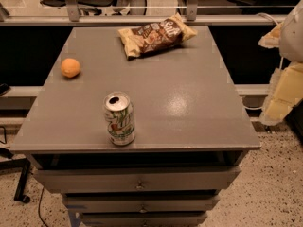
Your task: Move 7up can near orange
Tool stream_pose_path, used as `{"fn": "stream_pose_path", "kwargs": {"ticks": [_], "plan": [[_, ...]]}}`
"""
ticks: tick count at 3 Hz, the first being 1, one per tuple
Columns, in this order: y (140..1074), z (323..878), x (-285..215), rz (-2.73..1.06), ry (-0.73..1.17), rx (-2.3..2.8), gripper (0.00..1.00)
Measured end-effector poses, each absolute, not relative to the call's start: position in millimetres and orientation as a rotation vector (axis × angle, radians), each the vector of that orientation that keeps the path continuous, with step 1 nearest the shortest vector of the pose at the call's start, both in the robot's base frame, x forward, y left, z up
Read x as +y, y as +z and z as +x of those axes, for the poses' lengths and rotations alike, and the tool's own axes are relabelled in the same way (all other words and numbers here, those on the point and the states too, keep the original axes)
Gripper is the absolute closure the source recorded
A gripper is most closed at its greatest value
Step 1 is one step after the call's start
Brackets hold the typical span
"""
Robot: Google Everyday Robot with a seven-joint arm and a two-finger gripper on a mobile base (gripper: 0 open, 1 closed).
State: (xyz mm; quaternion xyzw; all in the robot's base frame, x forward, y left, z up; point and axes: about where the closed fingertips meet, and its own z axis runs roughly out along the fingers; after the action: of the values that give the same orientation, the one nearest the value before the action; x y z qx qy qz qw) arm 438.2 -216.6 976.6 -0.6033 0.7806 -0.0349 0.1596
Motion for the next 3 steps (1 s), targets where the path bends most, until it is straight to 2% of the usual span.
{"fn": "stream_pose_path", "kwargs": {"ticks": [2,3], "plan": [[970.5,440.7,-213.1,-1.708,-0.027,2.206,0.0],[937.5,446.3,-188.9,-1.667,0.161,2.132,0.0]]}}
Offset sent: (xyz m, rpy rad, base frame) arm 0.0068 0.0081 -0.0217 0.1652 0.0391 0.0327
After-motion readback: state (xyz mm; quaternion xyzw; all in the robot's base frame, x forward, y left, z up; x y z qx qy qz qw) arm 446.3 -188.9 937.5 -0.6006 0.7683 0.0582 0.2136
